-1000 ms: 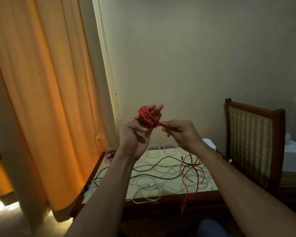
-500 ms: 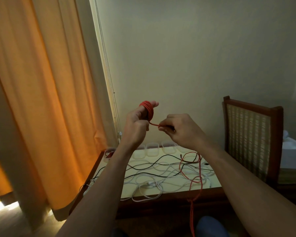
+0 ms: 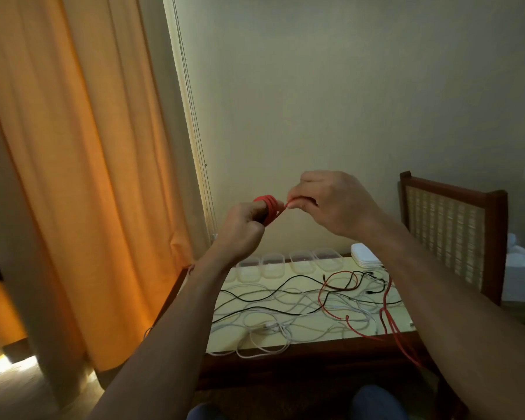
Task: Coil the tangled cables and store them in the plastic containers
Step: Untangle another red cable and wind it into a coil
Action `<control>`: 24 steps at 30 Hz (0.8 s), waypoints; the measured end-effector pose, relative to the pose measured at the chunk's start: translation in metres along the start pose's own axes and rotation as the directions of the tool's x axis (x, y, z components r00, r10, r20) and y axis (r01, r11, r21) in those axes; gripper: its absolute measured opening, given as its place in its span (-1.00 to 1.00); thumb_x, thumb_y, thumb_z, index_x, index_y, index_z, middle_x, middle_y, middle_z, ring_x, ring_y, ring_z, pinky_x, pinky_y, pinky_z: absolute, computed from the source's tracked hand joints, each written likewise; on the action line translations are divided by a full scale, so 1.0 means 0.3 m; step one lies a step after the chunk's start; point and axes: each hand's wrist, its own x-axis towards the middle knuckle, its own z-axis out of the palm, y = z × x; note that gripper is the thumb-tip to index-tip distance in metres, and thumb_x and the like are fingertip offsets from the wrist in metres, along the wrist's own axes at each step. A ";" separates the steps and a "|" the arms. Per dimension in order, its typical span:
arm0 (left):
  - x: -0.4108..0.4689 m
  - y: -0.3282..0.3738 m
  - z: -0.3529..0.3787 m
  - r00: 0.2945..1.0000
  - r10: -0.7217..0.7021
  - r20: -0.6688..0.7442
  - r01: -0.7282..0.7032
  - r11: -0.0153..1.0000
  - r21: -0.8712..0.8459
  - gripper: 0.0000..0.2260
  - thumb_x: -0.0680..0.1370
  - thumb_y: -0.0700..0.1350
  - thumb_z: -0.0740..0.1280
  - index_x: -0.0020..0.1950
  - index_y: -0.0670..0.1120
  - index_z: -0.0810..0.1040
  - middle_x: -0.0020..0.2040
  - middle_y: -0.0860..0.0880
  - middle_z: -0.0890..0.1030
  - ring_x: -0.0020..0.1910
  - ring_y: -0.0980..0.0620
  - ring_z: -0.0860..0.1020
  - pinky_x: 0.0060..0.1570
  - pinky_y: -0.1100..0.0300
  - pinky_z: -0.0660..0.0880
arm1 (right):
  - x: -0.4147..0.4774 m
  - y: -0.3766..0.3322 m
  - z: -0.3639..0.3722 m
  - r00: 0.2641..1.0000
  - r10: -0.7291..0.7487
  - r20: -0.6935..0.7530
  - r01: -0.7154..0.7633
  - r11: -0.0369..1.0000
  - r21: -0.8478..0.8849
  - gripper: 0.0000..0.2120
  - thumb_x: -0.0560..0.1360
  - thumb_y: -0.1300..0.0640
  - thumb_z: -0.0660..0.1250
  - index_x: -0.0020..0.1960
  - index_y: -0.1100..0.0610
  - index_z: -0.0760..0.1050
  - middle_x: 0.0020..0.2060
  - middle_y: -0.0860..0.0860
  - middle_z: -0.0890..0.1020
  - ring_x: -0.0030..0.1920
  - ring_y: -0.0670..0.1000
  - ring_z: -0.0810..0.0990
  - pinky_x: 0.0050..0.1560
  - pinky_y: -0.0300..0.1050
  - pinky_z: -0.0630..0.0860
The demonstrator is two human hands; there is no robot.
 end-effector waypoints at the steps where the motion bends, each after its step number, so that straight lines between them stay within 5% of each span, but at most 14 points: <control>1: 0.000 -0.002 0.000 1.000 0.011 0.026 -0.011 1.000 -0.002 -0.40 0.41 -0.58 0.12 0.34 -0.21 0.60 0.22 -0.06 0.65 0.22 0.26 0.52 0.21 0.53 0.39 | 0.004 0.001 -0.008 1.000 -0.013 -0.007 0.013 1.000 -0.011 -0.93 0.52 0.07 0.46 -0.05 0.05 0.69 -0.24 -0.06 0.60 -0.25 0.00 0.55 -0.35 -0.12 0.44; 13: -0.022 0.003 -0.002 0.972 -0.004 0.235 0.022 0.997 -0.072 -0.49 0.42 -0.51 0.16 0.21 -0.17 0.69 0.26 -0.05 0.67 0.37 0.10 0.53 0.45 0.11 0.38 | 0.050 0.017 -0.023 0.990 -0.078 -0.117 0.074 0.997 -0.034 -0.87 0.49 0.04 0.51 -0.07 0.10 0.69 -0.24 -0.04 0.61 -0.20 -0.03 0.49 -0.33 -0.10 0.48; 20: -0.050 0.076 -0.038 0.930 0.135 0.343 -0.035 0.959 -0.281 -0.44 0.29 -0.46 0.13 0.23 -0.29 0.64 0.21 -0.15 0.69 0.36 -0.03 0.56 0.42 -0.02 0.44 | 0.068 0.023 0.001 0.981 0.100 -0.165 -0.060 0.971 0.232 -0.86 0.45 0.05 0.53 -0.06 0.11 0.73 -0.23 -0.06 0.68 -0.27 -0.20 0.52 -0.20 -0.28 0.47; 24: -0.052 0.092 -0.043 0.925 0.197 0.324 -0.013 0.871 -0.491 -0.39 0.28 -0.57 0.01 0.22 -0.36 0.59 0.21 -0.34 0.64 0.37 -0.21 0.55 0.44 -0.10 0.42 | 0.044 0.050 0.028 0.975 0.221 -0.036 -0.189 0.897 0.400 -0.89 0.51 0.16 0.48 0.02 0.13 0.73 -0.21 -0.08 0.70 -0.19 -0.11 0.67 -0.11 -0.27 0.56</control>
